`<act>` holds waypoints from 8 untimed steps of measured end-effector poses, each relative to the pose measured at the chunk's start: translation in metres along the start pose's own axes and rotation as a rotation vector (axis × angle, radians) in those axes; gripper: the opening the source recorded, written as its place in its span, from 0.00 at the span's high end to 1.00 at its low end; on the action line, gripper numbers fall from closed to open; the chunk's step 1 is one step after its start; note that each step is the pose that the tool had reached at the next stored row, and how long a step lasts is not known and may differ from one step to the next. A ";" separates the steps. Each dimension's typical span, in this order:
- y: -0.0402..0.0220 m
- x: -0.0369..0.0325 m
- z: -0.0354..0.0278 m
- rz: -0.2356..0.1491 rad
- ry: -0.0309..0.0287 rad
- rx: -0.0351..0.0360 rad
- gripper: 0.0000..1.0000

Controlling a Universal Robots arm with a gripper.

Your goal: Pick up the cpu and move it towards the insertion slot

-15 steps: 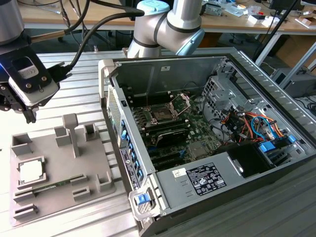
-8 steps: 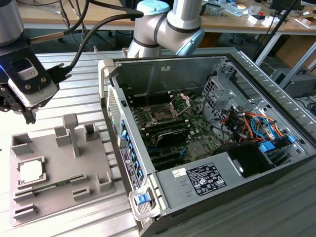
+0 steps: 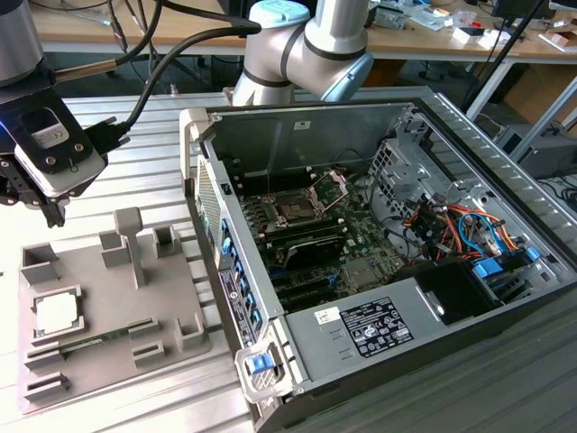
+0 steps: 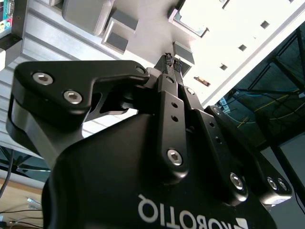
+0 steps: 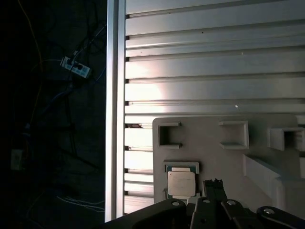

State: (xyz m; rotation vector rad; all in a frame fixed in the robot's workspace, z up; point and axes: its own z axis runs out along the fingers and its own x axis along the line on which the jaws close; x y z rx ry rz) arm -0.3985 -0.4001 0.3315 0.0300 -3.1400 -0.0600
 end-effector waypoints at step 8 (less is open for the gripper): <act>0.0000 0.0010 0.0017 0.000 0.0000 0.0000 0.89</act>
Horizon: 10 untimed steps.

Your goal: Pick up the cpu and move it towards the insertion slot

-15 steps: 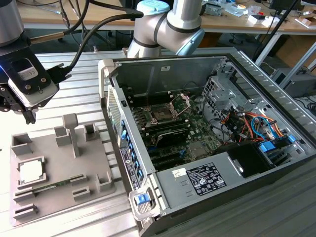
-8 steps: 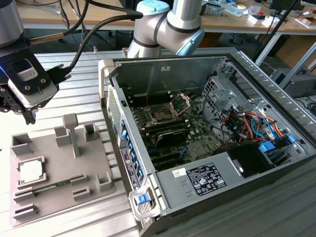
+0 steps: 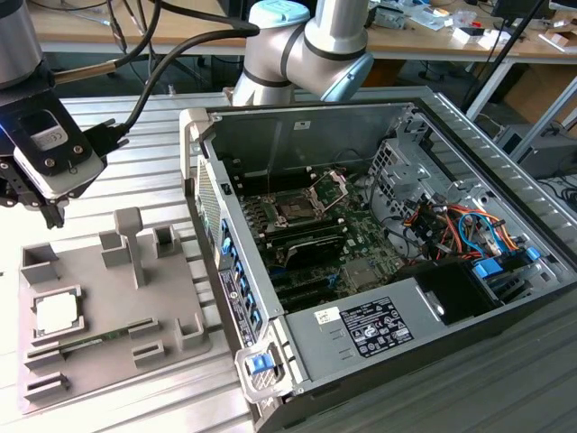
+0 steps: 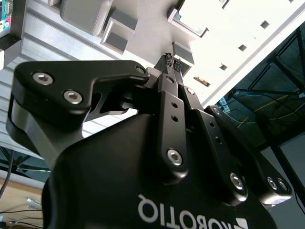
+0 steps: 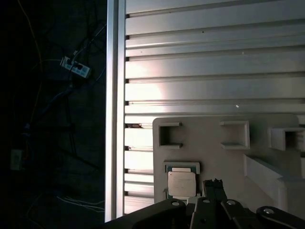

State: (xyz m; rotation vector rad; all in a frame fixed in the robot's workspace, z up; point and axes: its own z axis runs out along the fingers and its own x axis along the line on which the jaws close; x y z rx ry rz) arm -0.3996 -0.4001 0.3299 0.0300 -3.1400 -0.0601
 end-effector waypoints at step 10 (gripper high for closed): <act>-0.0001 0.0011 0.0020 0.000 0.0000 0.0000 0.89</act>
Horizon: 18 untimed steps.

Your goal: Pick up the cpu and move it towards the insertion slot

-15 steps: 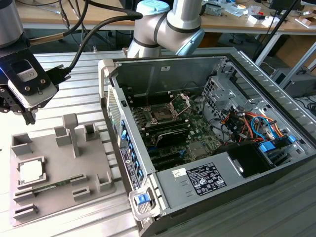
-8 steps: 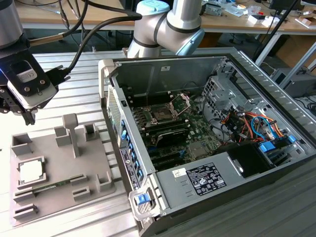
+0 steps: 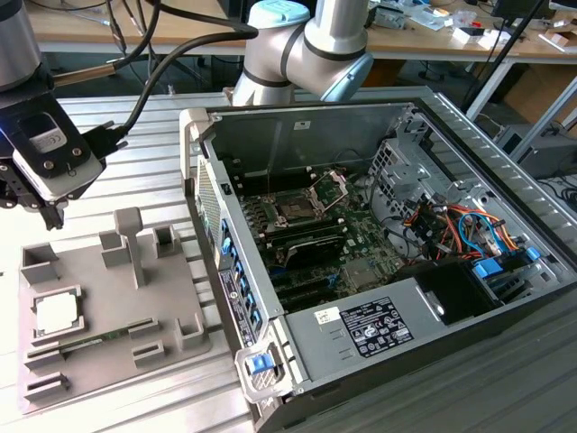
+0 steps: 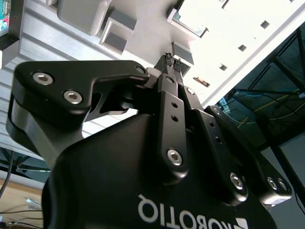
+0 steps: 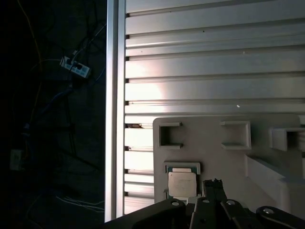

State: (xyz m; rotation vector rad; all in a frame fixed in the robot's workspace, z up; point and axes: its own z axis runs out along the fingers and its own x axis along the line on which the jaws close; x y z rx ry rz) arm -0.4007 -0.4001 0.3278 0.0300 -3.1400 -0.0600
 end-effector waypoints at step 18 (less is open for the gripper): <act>-0.0001 0.0021 0.0036 0.000 0.0000 0.0000 0.89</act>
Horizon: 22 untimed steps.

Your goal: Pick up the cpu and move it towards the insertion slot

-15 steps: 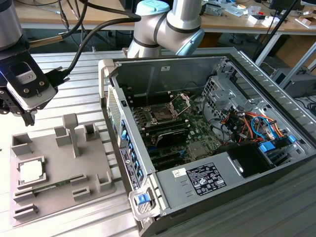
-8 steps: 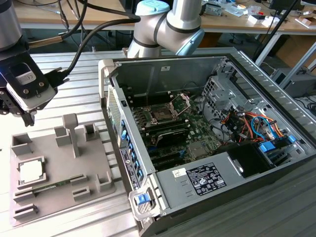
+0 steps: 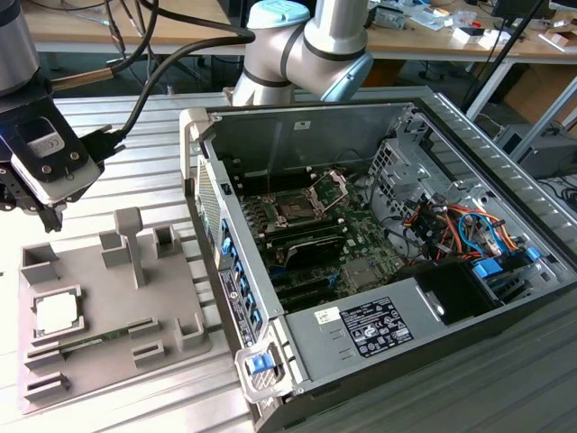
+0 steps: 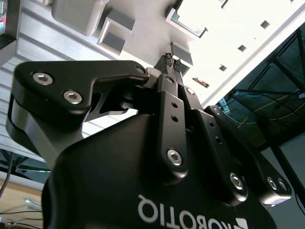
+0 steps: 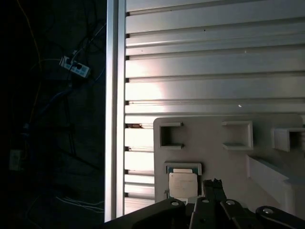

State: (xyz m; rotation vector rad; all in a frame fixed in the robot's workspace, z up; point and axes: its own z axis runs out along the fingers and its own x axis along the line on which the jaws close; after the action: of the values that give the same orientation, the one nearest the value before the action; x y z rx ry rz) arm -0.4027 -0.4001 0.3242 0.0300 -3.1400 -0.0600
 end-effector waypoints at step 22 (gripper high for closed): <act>-0.0003 0.0003 0.0063 0.000 0.0000 0.0001 0.89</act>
State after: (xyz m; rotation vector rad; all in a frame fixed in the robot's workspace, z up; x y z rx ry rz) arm -0.4031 -0.4001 0.3179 0.0300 -3.1400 -0.0599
